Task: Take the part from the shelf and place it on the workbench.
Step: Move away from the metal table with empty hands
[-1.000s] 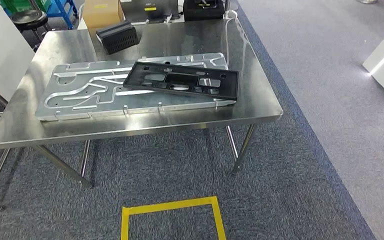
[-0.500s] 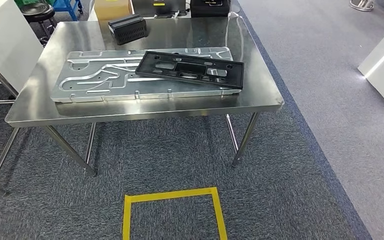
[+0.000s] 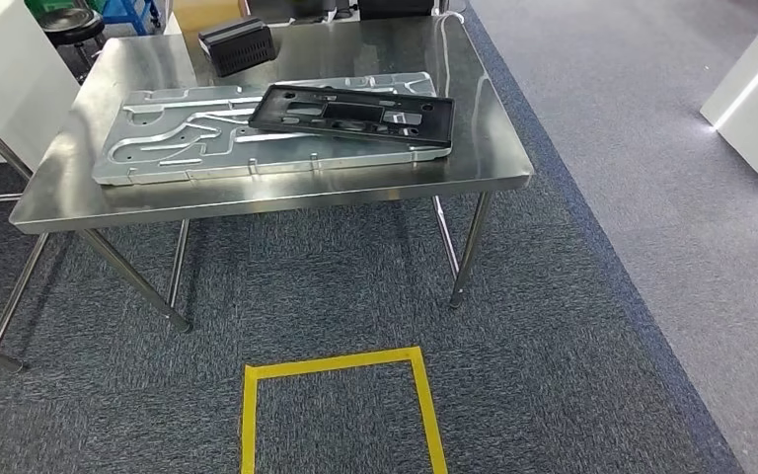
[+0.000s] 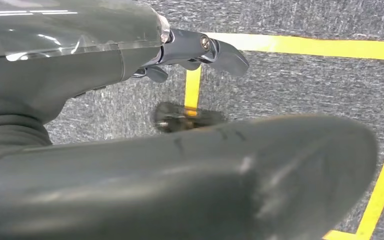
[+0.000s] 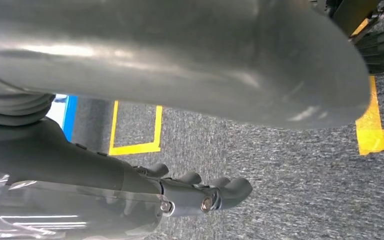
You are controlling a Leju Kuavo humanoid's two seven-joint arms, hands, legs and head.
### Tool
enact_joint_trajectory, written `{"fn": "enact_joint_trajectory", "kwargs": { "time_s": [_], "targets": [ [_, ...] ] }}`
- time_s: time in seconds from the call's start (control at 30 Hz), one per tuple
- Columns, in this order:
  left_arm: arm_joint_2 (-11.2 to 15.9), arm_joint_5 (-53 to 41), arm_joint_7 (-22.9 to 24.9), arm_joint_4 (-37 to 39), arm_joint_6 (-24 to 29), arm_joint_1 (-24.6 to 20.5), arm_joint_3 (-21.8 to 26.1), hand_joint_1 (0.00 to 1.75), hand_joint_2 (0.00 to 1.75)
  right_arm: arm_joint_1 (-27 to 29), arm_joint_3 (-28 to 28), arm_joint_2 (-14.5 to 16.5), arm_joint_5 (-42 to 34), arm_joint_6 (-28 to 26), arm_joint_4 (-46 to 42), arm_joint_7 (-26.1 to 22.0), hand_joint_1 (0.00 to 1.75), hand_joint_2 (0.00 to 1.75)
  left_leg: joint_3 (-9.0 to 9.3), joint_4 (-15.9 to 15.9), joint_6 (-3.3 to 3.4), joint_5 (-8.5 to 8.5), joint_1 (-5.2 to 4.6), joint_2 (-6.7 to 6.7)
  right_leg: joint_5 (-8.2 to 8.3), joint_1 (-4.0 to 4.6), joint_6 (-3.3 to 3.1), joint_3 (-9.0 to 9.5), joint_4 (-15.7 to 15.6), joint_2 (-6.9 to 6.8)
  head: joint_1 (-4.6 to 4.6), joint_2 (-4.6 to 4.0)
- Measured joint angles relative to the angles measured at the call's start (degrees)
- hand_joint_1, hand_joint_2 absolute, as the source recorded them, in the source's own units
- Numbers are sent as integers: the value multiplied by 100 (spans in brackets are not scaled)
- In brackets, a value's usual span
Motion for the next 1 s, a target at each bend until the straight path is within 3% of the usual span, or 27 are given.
{"fn": "enact_joint_trajectory", "kwargs": {
  "time_s": [0.03,0.07,0.1,0.17,0.23,0.3,0.37,0.4,0.5,0.53,0.57,0.6,0.67,0.73,0.77,0.83,0.9,1.0],
  "targets": [
    [0,-16,-16,0,-15,-1,-8,0,0,1,3,6,8,20,3,-25,0,0,-43,293,-10,-116,2,0,56,9,-1,-83,14,-3,0,0],
    [0,-31,-29,0,-21,0,-17,0,0,1,7,10,12,35,8,-37,0,0,-6,428,-12,-94,3,0,110,15,3,-172,35,-4,-1,0],
    [0,-43,-38,0,-24,-1,-26,0,0,1,11,14,16,47,12,-43,0,0,130,359,-8,42,3,1,158,19,10,-262,66,-4,-1,0],
    [1,-53,-49,0,-32,-13,-56,0,0,-4,16,24,24,56,23,-52,0,0,660,-314,24,328,2,0,236,21,39,-432,149,-3,-1,0],
    [4,-57,-62,0,-37,-37,-87,0,0,-8,19,38,48,62,32,-66,0,0,1152,-1088,81,326,-22,-3,304,30,92,-538,223,-7,0,0],
    [8,-59,-80,0,-47,-48,-100,0,0,-8,24,46,83,73,37,-82,0,0,1269,-1364,153,259,-56,-5,390,28,160,-576,240,-15,1,0],
    [10,-60,-91,0,-74,-40,-105,0,0,-5,30,45,108,85,39,-89,0,0,1192,-1379,244,353,-42,12,393,15,228,-612,268,-3,1,0],
    [14,-59,-94,0,-90,-38,-107,0,0,-3,32,46,112,93,40,-89,0,0,1142,-1392,291,417,-30,24,249,8,255,-657,374,12,2,0],
    [28,-55,-104,0,-108,-29,-108,0,0,3,33,48,114,115,46,-89,0,0,920,-1396,365,609,-33,41,-567,-29,323,-905,1271,44,1,0],
    [32,-55,-105,0,-108,-24,-108,0,0,4,34,48,114,121,47,-89,0,0,836,-1386,362,669,-38,41,-717,-40,343,-956,1594,45,1,0],
    [35,-55,-105,0,-108,-21,-108,0,0,3,34,48,114,127,47,-89,0,0,750,-1371,355,726,-40,42,-733,-51,359,-942,1790,45,1,0],
    [37,-55,-105,0,-108,-20,-108,0,0,1,35,48,114,132,47,-89,0,0,666,-1350,343,777,-40,42,-622,-62,368,-833,1787,45,0,0],
    [37,-56,-105,0,-108,-20,-109,0,0,-8,38,48,114,137,47,-90,0,0,514,-1284,308,863,-36,39,-325,-81,359,-314,1192,46,-1,0],
    [37,-56,-107,0,-109,-16,-110,0,0,-23,51,46,114,137,47,-92,0,0,400,-1208,251,929,-46,35,-297,-64,315,258,355,53,0,0],
    [37,-56,-108,0,-109,-16,-110,0,0,-30,59,45,114,137,47,-92,0,0,369,-1186,217,962,-48,36,-346,-46,284,406,104,56,0,0],
    [38,-55,-108,0,-110,-12,-111,0,0,-28,69,43,114,138,47,-96,0,0,333,-1186,138,1043,-42,40,-354,-20,201,417,-20,57,0,0],
    [47,-61,-102,0,-110,2,-111,0,0,-28,73,44,114,143,49,-104,0,0,264,-1080,72,919,-19,26,-246,-27,100,325,-39,30,1,0],
    [57,-85,-76,0,-109,16,-112,0,0,-38,75,48,113,148,52,-112,0,0,-13,-227,11,123,7,9,-62,-23,9,96,-38,2,1,0]
  ]
}}
